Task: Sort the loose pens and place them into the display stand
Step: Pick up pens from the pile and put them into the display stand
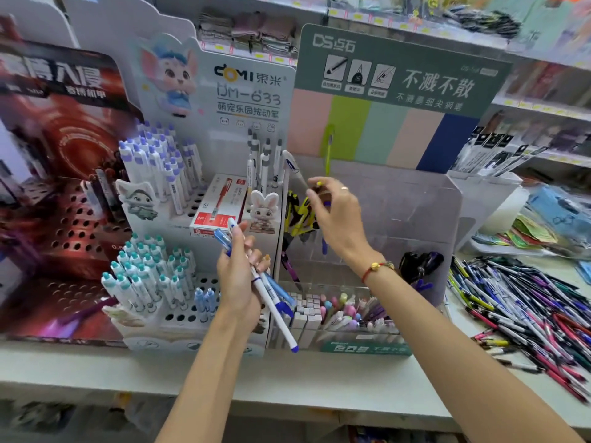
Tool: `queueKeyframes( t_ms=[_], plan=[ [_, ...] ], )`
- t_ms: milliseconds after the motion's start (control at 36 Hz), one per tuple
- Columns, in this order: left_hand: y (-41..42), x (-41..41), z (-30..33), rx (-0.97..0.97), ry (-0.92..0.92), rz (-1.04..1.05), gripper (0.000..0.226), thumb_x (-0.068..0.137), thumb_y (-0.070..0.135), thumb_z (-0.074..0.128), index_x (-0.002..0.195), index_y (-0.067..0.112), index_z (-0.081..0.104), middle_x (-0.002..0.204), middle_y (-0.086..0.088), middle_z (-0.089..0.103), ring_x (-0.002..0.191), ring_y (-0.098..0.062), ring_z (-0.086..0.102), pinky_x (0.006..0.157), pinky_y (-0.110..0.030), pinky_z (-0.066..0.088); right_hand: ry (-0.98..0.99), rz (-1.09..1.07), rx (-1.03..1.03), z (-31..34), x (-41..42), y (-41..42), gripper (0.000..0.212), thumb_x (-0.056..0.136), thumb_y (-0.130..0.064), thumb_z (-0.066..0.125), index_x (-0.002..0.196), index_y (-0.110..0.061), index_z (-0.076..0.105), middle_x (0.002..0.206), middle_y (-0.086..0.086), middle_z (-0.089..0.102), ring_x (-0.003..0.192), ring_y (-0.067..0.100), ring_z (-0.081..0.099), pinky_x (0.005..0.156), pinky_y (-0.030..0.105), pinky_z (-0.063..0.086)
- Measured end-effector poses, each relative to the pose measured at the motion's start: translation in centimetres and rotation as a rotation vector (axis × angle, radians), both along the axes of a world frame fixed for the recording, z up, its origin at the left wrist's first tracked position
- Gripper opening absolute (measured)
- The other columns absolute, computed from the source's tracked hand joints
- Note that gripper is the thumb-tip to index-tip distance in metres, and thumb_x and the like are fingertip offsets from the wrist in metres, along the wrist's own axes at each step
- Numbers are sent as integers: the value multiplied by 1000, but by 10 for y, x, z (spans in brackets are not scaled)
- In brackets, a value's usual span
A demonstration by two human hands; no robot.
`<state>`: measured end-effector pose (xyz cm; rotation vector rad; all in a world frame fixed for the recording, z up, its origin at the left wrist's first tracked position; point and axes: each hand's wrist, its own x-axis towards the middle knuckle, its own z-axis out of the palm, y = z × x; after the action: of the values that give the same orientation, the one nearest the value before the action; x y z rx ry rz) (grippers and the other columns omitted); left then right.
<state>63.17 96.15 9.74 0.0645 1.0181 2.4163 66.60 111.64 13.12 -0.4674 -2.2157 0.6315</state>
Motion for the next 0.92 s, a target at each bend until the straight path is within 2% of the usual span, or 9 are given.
queueKeyframes(
  t_ms=[56, 139, 278, 389, 528, 639, 722, 806, 917],
  plan=[
    [0, -1, -2, 23, -44, -4, 21, 101, 34, 41, 103, 20, 56, 61, 11, 39, 46, -3, 29, 52, -18, 32, -57, -8, 121, -3, -4, -3, 35, 91, -21, 65, 123, -10, 55, 95, 7, 70, 80, 20, 65, 71, 34, 54],
    [-2, 0, -3, 70, -120, 3, 20, 101, 32, 40, 101, 20, 56, 59, 11, 39, 41, -2, 31, 43, -12, 34, -90, -118, 351, -5, -7, 0, 24, 84, -29, 73, 102, -15, 64, 79, 4, 68, 71, 22, 62, 56, 31, 48],
    [-7, -1, -4, 82, -232, 66, 25, 99, 37, 43, 85, 20, 53, 58, 10, 37, 40, -1, 34, 41, -13, 39, -172, -100, 574, -26, -3, 7, 10, 84, -22, 73, 88, -14, 76, 92, 5, 71, 84, 27, 57, 63, 38, 51],
    [-8, -6, -2, 96, -253, 187, 20, 99, 38, 43, 91, 25, 55, 62, 11, 42, 43, -1, 36, 43, -13, 40, -145, -96, 495, -28, 14, -7, 22, 92, -25, 61, 111, -19, 71, 126, 4, 60, 114, 25, 49, 90, 38, 41],
    [0, -4, 6, 88, -229, 233, 28, 101, 36, 39, 81, 19, 48, 53, 10, 43, 38, -1, 39, 40, -13, 39, -352, 298, -265, 2, 59, -57, 45, 82, -57, 56, 107, -21, 64, 91, -7, 65, 75, 3, 58, 67, 22, 50],
    [11, -2, 0, 35, -209, 176, 28, 100, 42, 40, 87, 18, 42, 65, 7, 42, 53, -7, 38, 52, -19, 41, -538, 321, -64, -3, 77, -59, 43, 77, -55, 68, 111, -30, 62, 83, -12, 63, 69, 5, 58, 62, 21, 52],
    [19, 4, 1, 5, -175, 155, 24, 101, 40, 38, 103, 17, 41, 74, 6, 44, 62, -8, 41, 56, -21, 42, -405, 255, -23, -9, 85, -53, 26, 86, -33, 69, 111, -26, 70, 80, -11, 69, 65, 4, 58, 62, 23, 52],
    [22, 15, 11, -49, -133, 92, 32, 102, 40, 37, 115, 13, 49, 94, -1, 59, 86, -15, 59, 69, -25, 51, -283, 188, -68, -11, 94, -53, 29, 90, -31, 63, 116, -21, 70, 80, -8, 72, 63, 6, 62, 60, 22, 55],
    [27, 34, 21, -138, -31, -60, 27, 102, 35, 38, 102, 17, 58, 95, -5, 64, 85, -16, 64, 75, -30, 53, -237, 46, 70, -11, 94, -55, 27, 89, -36, 64, 111, -24, 73, 77, -8, 74, 55, 1, 58, 53, 12, 50]
  ],
)
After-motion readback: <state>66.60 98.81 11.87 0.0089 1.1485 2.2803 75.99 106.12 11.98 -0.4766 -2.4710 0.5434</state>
